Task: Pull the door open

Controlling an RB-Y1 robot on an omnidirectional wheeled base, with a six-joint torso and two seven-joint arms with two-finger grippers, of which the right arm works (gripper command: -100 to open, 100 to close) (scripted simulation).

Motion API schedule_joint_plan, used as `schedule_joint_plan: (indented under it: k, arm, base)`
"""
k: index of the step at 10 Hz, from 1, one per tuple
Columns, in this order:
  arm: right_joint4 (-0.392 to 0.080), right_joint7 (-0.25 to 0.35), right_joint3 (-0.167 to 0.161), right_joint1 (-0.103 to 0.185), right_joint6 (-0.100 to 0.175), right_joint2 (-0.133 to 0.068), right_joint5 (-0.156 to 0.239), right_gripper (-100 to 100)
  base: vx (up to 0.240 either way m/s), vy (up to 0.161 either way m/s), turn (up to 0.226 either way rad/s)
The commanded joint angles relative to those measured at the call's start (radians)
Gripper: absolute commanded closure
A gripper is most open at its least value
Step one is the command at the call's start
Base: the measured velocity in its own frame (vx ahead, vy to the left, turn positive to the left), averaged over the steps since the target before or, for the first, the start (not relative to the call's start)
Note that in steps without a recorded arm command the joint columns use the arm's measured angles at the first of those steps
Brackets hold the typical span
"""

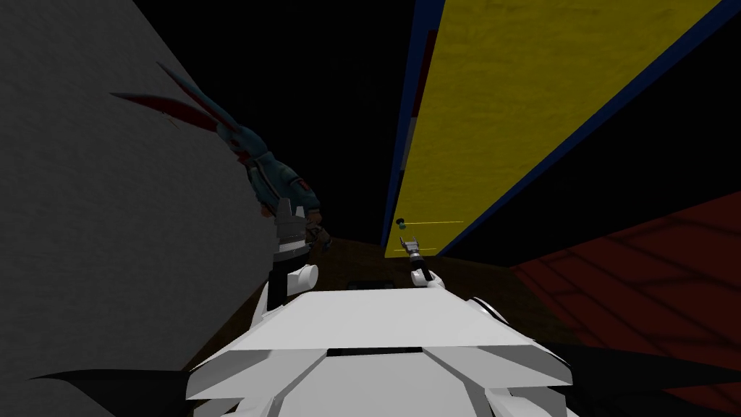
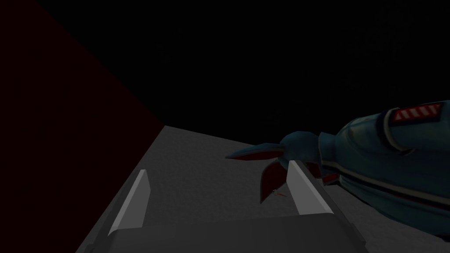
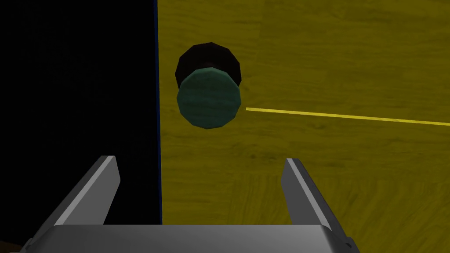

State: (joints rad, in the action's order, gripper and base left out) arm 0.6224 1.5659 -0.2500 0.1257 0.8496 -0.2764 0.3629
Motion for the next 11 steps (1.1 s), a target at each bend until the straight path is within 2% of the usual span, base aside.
schedule_joint_plan:
  k: [1,2,3,4,6,7,8,11]
  arm:
    - [0.006,0.036,-0.005,0.000,-0.005,0.003,0.008,-100]
    - [0.007,0.055,-0.009,0.001,-0.007,0.004,0.013,-100]
    - [0.005,0.042,-0.007,0.001,-0.005,0.003,0.010,-100]
    - [-0.004,0.064,0.002,-0.010,0.009,-0.017,0.018,-100]
    - [-0.004,0.064,0.002,-0.010,0.009,-0.017,0.018,-100]
    - [-0.017,0.088,0.013,-0.024,0.027,-0.044,0.027,-100]
    - [-0.021,0.094,0.016,-0.027,0.032,-0.051,0.029,-100]
    - [-0.041,0.130,0.033,-0.048,0.060,-0.090,0.044,-100]
  base:
    - [-0.042,-0.026,0.011]
    - [-0.038,-0.024,0.009]
    - [-0.016,-0.011,0.002]
    - [0.109,0.065,0.173]
    - [0.118,0.045,0.030]
    - [0.156,0.032,0.186]
    - [0.184,0.025,0.175]
    - [0.208,0.027,0.120]
